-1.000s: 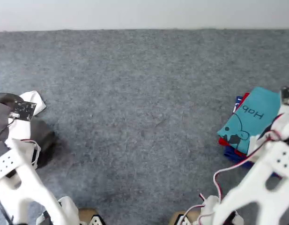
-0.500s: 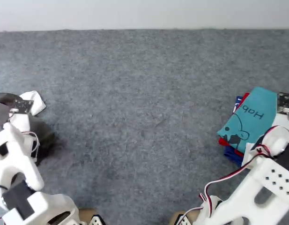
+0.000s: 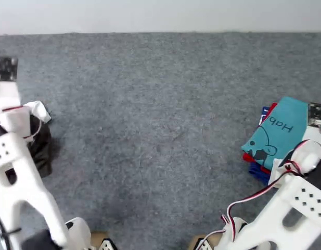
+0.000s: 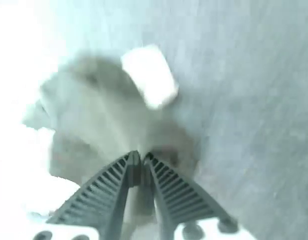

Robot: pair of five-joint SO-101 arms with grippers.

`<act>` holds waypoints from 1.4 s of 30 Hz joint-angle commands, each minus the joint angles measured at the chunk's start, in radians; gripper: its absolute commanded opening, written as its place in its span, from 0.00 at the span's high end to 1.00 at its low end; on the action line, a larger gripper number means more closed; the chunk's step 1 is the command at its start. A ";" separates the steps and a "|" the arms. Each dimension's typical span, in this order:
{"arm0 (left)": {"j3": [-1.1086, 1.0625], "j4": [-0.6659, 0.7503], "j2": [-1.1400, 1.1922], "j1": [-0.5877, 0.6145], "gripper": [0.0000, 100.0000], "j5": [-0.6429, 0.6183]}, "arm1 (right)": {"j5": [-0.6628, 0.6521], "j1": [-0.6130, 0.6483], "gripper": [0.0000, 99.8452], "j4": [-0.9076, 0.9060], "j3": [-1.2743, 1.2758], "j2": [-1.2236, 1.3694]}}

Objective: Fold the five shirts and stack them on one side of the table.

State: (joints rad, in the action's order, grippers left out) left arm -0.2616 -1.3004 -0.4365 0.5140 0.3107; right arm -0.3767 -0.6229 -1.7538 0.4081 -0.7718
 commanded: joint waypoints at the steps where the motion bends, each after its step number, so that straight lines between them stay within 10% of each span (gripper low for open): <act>1: 0.091 0.012 -0.135 -0.103 0.99 -0.058 | 0.008 0.012 0.95 -0.041 -0.003 -0.022; 15: 0.107 0.126 -0.256 -0.500 0.99 0.002 | 0.006 0.008 0.95 -0.042 -0.005 -0.022; 31: 0.105 -0.339 0.104 -0.100 0.78 0.031 | 0.005 0.012 0.95 -0.042 -0.005 -0.022; 42: 0.105 -0.282 0.459 -0.028 0.76 0.025 | 0.003 0.012 0.95 -0.042 -0.003 -0.022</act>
State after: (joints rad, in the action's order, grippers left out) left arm -0.1926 -1.6180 -0.0222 0.4741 0.3353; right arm -0.3767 -0.6229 -1.7538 0.4081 -0.7718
